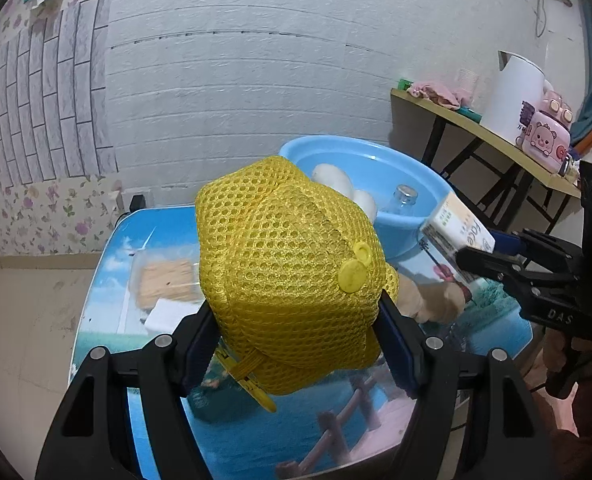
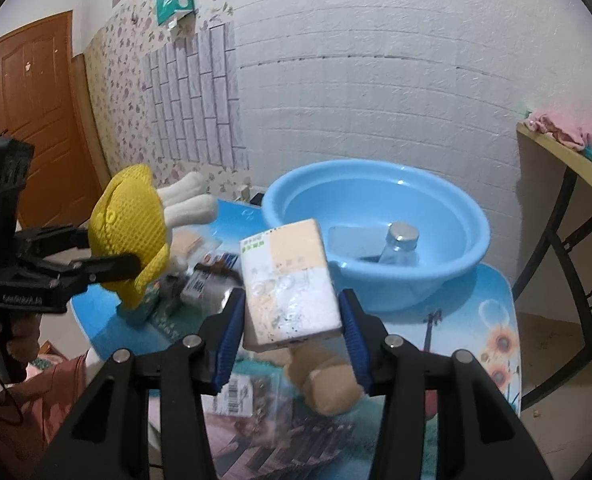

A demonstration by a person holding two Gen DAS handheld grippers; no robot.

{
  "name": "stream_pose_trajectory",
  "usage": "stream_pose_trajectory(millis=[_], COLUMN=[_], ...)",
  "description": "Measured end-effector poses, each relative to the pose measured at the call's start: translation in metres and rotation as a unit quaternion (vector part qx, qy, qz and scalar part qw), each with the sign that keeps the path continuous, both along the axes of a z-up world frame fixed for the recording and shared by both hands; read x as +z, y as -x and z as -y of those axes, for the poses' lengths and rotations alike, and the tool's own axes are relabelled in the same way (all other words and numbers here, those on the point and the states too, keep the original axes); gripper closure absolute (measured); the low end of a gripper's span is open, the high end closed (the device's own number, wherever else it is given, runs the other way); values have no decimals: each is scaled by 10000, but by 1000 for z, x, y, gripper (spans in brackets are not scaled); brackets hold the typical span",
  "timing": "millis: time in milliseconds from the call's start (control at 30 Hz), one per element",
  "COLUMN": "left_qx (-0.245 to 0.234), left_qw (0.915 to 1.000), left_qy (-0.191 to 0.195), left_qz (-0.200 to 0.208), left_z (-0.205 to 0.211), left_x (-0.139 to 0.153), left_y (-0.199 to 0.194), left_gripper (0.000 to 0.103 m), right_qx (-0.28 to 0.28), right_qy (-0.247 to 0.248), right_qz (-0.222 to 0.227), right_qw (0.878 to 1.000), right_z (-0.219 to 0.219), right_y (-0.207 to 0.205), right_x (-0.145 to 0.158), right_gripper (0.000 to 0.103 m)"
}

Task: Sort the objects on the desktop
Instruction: 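Carry the tissue pack and yellow toy over the basin with both grippers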

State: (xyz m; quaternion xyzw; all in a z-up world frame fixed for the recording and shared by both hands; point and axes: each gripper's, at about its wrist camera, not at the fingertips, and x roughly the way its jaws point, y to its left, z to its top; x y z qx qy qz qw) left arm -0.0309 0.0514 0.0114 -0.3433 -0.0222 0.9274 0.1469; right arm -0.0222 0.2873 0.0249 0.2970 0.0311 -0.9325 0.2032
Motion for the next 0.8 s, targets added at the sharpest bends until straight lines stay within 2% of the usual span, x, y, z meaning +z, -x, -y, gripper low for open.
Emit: stream_pose_trajectory(millis=[433,800], left_qx=[-267,-498], left_qw=[9995,9985], left_qy=[3,175], left_qz=[-151,-121], left_z=[-29,-65], left_x=[22,27], left_y=[35,75], left_gripper=[31,31], right_qx=[-371,-559], right_qy=[157,289], right_qz=[51,133], right_qw=[9992,9979], right_z=[-20,-36], right_y=[33,60], right_x=[7,-4], right_gripper=[59,59])
